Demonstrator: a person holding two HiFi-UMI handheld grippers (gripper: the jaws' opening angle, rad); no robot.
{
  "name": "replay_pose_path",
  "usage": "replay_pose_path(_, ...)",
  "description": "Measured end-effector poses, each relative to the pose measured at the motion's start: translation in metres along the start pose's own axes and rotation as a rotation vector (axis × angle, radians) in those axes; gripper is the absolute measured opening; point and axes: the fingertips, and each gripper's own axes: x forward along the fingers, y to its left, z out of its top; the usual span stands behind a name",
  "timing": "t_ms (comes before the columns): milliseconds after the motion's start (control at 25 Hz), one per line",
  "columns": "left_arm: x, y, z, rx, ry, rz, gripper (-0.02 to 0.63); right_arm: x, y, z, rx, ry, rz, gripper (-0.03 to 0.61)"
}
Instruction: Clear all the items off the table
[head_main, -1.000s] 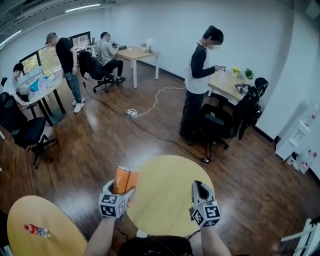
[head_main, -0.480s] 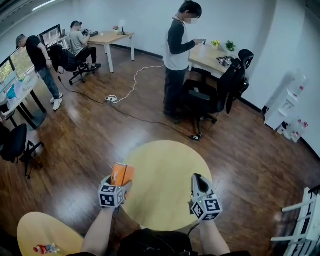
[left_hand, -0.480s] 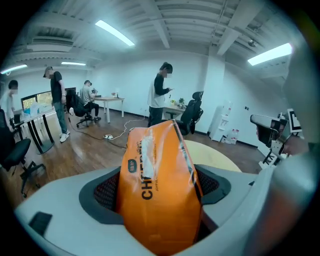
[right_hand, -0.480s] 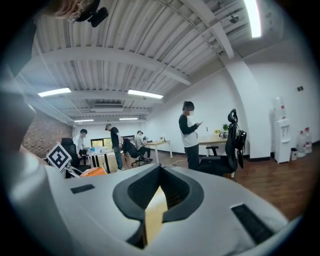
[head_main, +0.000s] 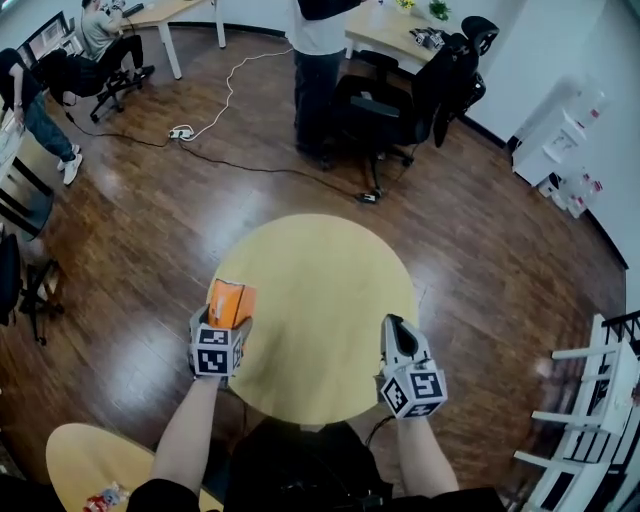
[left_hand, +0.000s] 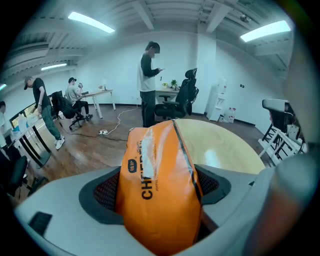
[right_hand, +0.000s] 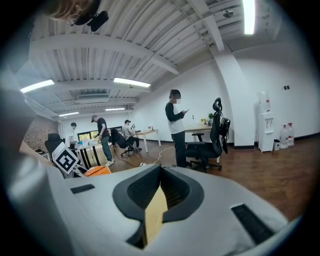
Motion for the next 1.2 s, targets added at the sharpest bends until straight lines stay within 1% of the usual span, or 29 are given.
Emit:
replay_pose_path(160,0.026,-0.006,-0.019,0.025,0.05,0.011,0.419,-0.005,-0.007,-0.018,0.011,0.046,-0.026,0.005)
replay_pose_path(360,0.045,-0.004,-0.033,0.079,0.095,0.053,0.422,0.001,-0.011,-0.024,0.008,0.059,-0.036,0.005)
replay_pose_path(520,0.052,-0.008,-0.034,0.179,0.094,0.098,0.428,0.002,-0.015,-0.029,0.016,0.065,-0.042,0.005)
replay_pose_path(600,0.058,-0.014,-0.035,0.208,0.114,0.094,0.442,0.0,-0.019,-0.031,0.022,0.069,-0.046,0.005)
replay_pose_path(640,0.06,-0.017,-0.036,0.21,0.12,0.086,0.461,0.0,-0.021,-0.032,0.024,0.07,-0.048,0.005)
replay_pose_path(720,0.06,-0.019,-0.034,0.195,0.116,0.074,0.468,-0.002,-0.023,-0.032,0.024,0.068,-0.049,0.005)
replay_pose_path(800,0.056,-0.018,-0.028,0.161,0.095,0.073,0.474,-0.003,-0.024,-0.028,0.022,0.059,-0.046,0.005)
replay_pose_path(960,0.04,-0.017,-0.01,0.034,0.035,0.089,0.474,-0.004,-0.026,-0.024,0.023,0.036,-0.036,0.005)
replay_pose_path(1080,0.026,-0.019,0.011,-0.017,-0.016,0.093,0.472,-0.004,-0.025,-0.014,0.018,0.007,-0.019,0.005)
replay_pose_path(1120,0.021,-0.019,0.018,-0.03,-0.03,0.087,0.462,-0.004,-0.023,-0.011,0.014,-0.004,-0.009,0.005)
replay_pose_path(1160,0.015,-0.019,0.023,-0.04,-0.043,0.08,0.429,-0.004,-0.021,-0.008,0.01,-0.012,0.001,0.005)
replay_pose_path(1200,0.009,-0.017,0.029,-0.046,-0.06,0.076,0.412,-0.006,-0.02,-0.006,0.006,-0.019,0.01,0.005)
